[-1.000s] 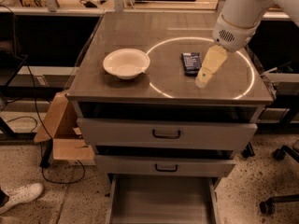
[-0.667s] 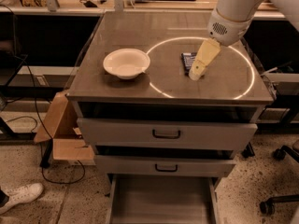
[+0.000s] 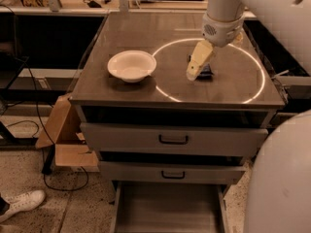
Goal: Place rxbar blueberry into bottom drawer
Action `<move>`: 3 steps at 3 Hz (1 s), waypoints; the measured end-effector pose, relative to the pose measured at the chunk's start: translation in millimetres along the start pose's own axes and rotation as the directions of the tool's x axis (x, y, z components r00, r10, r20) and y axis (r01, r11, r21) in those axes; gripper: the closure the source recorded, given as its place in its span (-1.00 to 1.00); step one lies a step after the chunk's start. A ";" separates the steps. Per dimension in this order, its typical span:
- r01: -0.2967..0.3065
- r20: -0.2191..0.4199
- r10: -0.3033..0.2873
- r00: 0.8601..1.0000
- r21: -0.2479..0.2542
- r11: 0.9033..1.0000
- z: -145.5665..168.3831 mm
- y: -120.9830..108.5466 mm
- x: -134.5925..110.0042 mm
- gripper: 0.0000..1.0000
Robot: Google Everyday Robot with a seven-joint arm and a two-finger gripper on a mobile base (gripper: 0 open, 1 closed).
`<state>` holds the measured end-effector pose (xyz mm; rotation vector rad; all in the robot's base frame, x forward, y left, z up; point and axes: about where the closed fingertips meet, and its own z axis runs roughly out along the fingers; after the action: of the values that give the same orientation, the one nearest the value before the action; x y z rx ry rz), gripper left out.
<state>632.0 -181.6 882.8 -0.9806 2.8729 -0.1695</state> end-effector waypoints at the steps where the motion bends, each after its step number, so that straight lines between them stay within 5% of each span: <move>1: -0.007 -0.002 0.007 1.000 -0.002 1.000 3.0 -0.8 -2.8 -1.00; 3: -0.052 0.033 0.053 0.998 -0.038 0.998 9.3 -18.5 -22.8 -1.00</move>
Offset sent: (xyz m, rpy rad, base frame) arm 0.0146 0.0018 -0.0044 0.0339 0.0017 -0.0278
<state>662.3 -182.8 877.5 -0.9044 2.8774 -0.0953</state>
